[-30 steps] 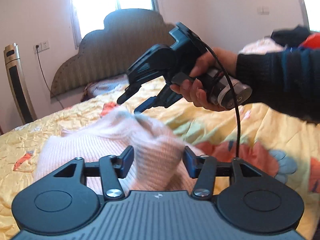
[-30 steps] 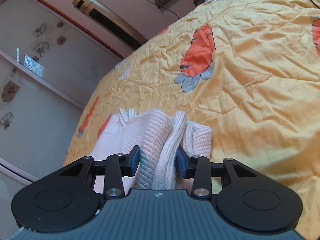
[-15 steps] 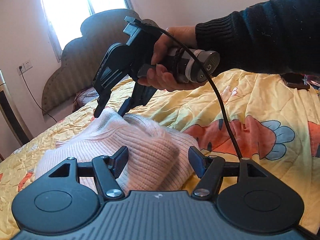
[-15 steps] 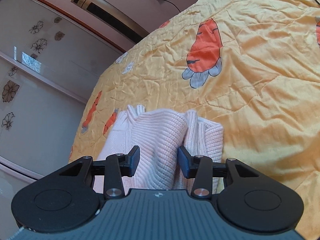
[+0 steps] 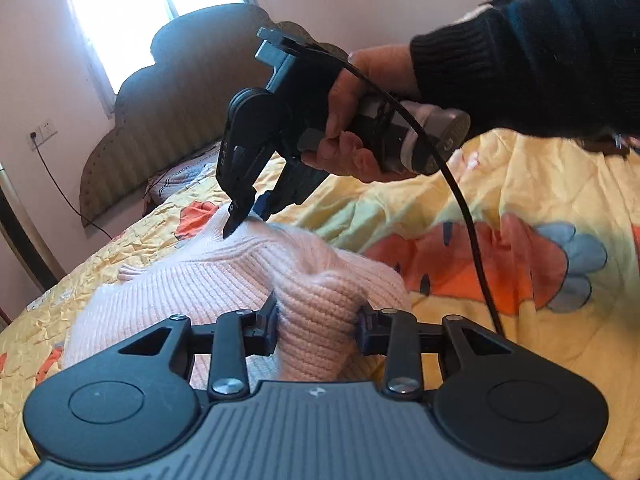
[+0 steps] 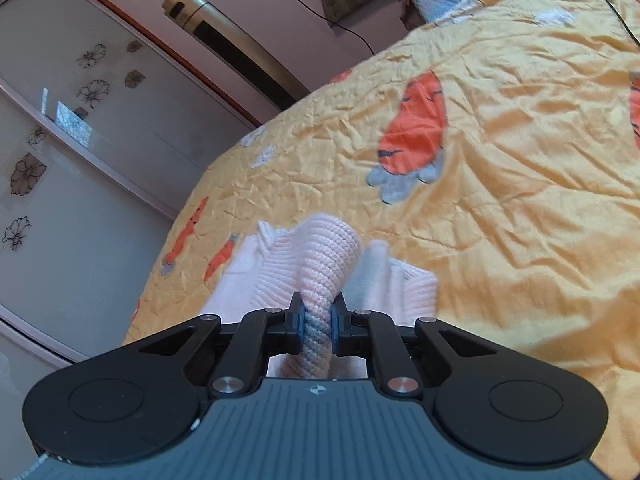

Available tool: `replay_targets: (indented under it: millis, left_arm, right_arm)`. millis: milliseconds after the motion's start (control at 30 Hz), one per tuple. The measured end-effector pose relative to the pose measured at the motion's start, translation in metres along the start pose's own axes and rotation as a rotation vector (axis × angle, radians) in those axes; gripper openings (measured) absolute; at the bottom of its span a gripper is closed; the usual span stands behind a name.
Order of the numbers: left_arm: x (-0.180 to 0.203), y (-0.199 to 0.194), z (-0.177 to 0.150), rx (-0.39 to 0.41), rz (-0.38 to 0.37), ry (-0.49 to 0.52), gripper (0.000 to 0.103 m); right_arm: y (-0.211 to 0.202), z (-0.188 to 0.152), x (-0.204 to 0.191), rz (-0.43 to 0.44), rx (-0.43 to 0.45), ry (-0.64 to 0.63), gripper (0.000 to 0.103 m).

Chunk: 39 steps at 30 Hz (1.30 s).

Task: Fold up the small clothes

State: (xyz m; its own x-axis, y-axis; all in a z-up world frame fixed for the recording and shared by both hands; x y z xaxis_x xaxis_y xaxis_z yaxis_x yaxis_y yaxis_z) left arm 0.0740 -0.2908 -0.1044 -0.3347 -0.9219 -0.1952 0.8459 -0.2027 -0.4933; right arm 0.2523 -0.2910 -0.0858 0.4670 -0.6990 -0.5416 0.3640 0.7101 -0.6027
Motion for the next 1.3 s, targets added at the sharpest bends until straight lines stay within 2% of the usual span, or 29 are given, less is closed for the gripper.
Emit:
replay_targets:
  millis: [67, 167, 200, 267, 333, 367, 400, 433, 467, 533, 600, 667, 733, 800, 833, 900, 933, 1000, 1033, 1067, 1133, 1233, 1300]
  left_arm:
    - [0.000, -0.004, 0.002, 0.010, 0.008, 0.007, 0.034]
    - [0.001, 0.005, -0.005, -0.002, -0.003, 0.016, 0.034]
    - [0.003, 0.008, -0.008, 0.010, 0.000, 0.030, 0.034]
    - [0.004, 0.005, -0.008, 0.031, 0.018, 0.038, 0.035]
    - [-0.002, -0.006, -0.002, 0.055, 0.007, -0.011, 0.042]
    - [-0.004, -0.014, 0.001, 0.068, -0.019, -0.029, 0.052]
    - [-0.006, -0.025, 0.002, 0.089, -0.055, -0.038, 0.059]
    - [-0.011, -0.036, 0.004, 0.116, -0.078, -0.046, 0.075]
    - [-0.019, -0.049, 0.004, 0.144, -0.088, -0.063, 0.082]
    - [-0.042, -0.070, 0.002, 0.155, -0.106, -0.126, 0.082]
    - [-0.082, -0.084, 0.002, 0.135, -0.116, -0.263, 0.082]
    - [-0.130, -0.085, -0.001, 0.095, -0.119, -0.461, 0.082]
    - [-0.187, -0.067, -0.013, 0.023, -0.148, -0.756, 0.082]
    - [-0.235, -0.035, -0.035, -0.074, -0.215, -1.100, 0.082]
    - [-0.251, -0.018, -0.046, -0.123, -0.250, -1.236, 0.082]
    - [-0.274, 0.008, -0.067, -0.156, -0.288, -1.435, 0.082]
    - [-0.279, 0.017, -0.074, -0.173, -0.296, -1.493, 0.082]
    - [-0.279, 0.036, -0.075, -0.193, -0.363, -1.528, 0.082]
    - [-0.276, 0.046, -0.075, -0.212, -0.370, -1.532, 0.082]
    - [-0.273, 0.054, -0.073, -0.232, -0.383, -1.529, 0.082]
    - [-0.266, 0.072, -0.067, -0.261, -0.412, -1.506, 0.082]
    - [-0.259, 0.088, -0.055, -0.295, -0.396, -1.443, 0.090]
    - [-0.256, 0.095, -0.051, -0.300, -0.380, -1.415, 0.090]
  right_arm:
    - [0.009, -0.014, 0.017, -0.026, -0.035, 0.044, 0.014]
    - [-0.007, -0.004, 0.000, 0.031, 0.045, 0.026, 0.015]
    - [-0.005, -0.004, 0.003, 0.010, 0.038, 0.019, 0.015]
    - [0.012, -0.016, 0.018, -0.046, -0.030, 0.025, 0.012]
    - [0.013, -0.017, 0.019, -0.020, -0.010, 0.059, 0.013]
    - [0.011, -0.017, 0.016, -0.014, -0.001, 0.060, 0.015]
    - [0.008, -0.017, 0.012, -0.010, 0.008, 0.050, 0.029]
    - [0.005, -0.018, 0.009, -0.016, 0.014, 0.046, 0.030]
    - [0.000, -0.018, 0.006, -0.014, 0.023, 0.043, 0.037]
    - [-0.018, -0.017, -0.004, 0.010, 0.069, 0.041, 0.051]
    - [-0.039, -0.017, -0.008, 0.024, 0.126, 0.040, 0.069]
    - [-0.053, -0.019, -0.005, 0.016, 0.151, 0.052, 0.075]
    - [-0.056, -0.025, 0.003, -0.011, 0.142, 0.061, 0.074]
    - [-0.048, -0.032, 0.011, -0.061, 0.101, 0.049, 0.074]
    - [-0.040, -0.037, 0.014, -0.079, 0.074, 0.045, 0.074]
    - [-0.024, -0.046, 0.017, -0.089, 0.029, 0.047, 0.074]
    - [-0.020, -0.048, 0.017, -0.060, 0.031, 0.070, 0.074]
    - [-0.015, -0.052, 0.014, 0.034, 0.033, 0.132, 0.075]
    - [-0.013, -0.054, 0.011, 0.082, 0.027, 0.159, 0.078]
    - [-0.010, -0.055, 0.009, 0.101, 0.018, 0.169, 0.088]
    - [0.000, -0.060, 0.008, 0.092, -0.017, 0.163, 0.089]
    - [0.011, -0.057, -0.002, 0.099, -0.026, 0.146, 0.088]
    - [0.019, -0.054, -0.006, 0.096, -0.038, 0.123, 0.089]
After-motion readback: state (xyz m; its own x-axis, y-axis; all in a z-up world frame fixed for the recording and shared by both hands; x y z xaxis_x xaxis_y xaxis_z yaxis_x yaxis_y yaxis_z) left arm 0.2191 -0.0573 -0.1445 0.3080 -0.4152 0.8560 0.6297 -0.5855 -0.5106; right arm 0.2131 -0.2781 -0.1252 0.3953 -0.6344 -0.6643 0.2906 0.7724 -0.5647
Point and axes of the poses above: each gripper's, at about its wrist camera, not at the fingertips, and y roughly the way its jaws point, x to its right, z to its top, the point moved 10 cm from there along y, roughly the way its jaws point, and after that the axes turned 12 degrees about -y, right-handed, at the moved point
